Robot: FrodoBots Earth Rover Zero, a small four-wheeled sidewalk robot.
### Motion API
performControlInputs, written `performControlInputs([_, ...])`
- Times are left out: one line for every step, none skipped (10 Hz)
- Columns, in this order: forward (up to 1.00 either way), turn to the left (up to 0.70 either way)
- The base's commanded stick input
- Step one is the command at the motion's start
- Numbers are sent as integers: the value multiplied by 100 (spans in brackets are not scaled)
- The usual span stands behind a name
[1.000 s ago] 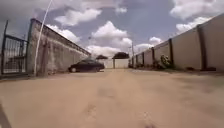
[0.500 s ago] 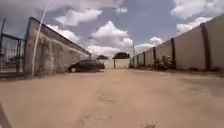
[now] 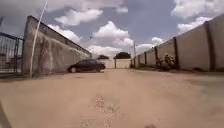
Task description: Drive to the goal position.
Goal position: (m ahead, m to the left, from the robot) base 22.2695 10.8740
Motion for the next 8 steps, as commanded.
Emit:
performControlInputs([60,0])
performControlInputs([60,0])
performControlInputs([60,0])
performControlInputs([60,0])
performControlInputs([60,-3])
performControlInputs([60,-7])
performControlInputs([60,-15])
performControlInputs([60,-15])
